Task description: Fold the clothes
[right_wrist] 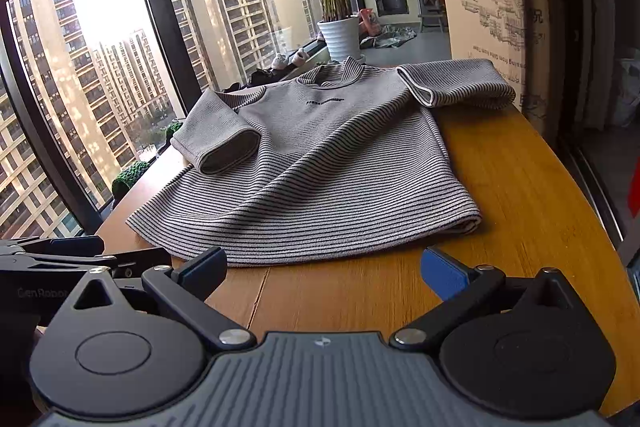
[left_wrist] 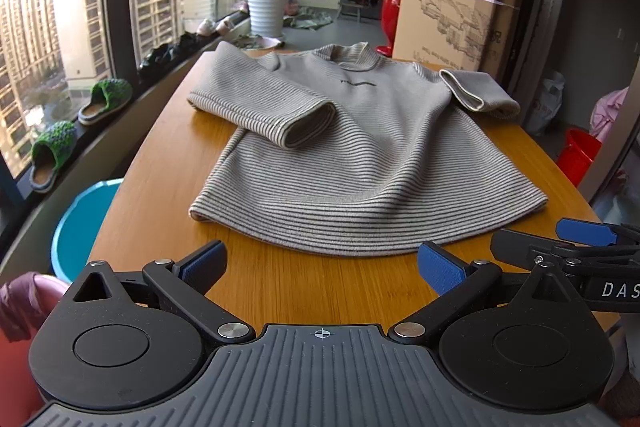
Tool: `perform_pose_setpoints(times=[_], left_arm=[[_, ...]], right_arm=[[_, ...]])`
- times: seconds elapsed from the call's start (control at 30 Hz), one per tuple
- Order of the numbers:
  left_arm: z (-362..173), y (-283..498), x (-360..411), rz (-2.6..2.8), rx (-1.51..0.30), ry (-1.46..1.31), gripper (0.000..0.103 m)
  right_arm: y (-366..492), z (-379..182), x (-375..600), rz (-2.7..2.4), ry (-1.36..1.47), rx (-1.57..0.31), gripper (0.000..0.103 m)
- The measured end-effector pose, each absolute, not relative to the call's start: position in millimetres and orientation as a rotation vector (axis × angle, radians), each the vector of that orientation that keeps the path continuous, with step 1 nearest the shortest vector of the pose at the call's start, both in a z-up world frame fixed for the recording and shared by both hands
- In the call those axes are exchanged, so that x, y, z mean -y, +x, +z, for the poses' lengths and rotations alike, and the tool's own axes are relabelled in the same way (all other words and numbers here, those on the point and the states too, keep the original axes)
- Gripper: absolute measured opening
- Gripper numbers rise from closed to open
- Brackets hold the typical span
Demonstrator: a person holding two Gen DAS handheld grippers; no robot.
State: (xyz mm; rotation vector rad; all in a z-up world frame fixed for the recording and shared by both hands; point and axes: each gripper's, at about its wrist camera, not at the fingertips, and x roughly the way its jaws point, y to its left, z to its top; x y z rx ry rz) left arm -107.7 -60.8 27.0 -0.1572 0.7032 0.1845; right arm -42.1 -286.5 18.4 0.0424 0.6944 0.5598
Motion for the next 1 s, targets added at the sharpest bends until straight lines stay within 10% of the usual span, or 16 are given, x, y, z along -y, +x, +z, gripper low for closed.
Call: perform_pose_setpoints(times=[1.0], left_arm=[[29.0, -109.2, 61.3, 0.192, -0.684, -0.163, 0.103]], right_arm=[[-43.8, 19.2, 285.6, 0.561, 0.028, -0.684, 0.103]])
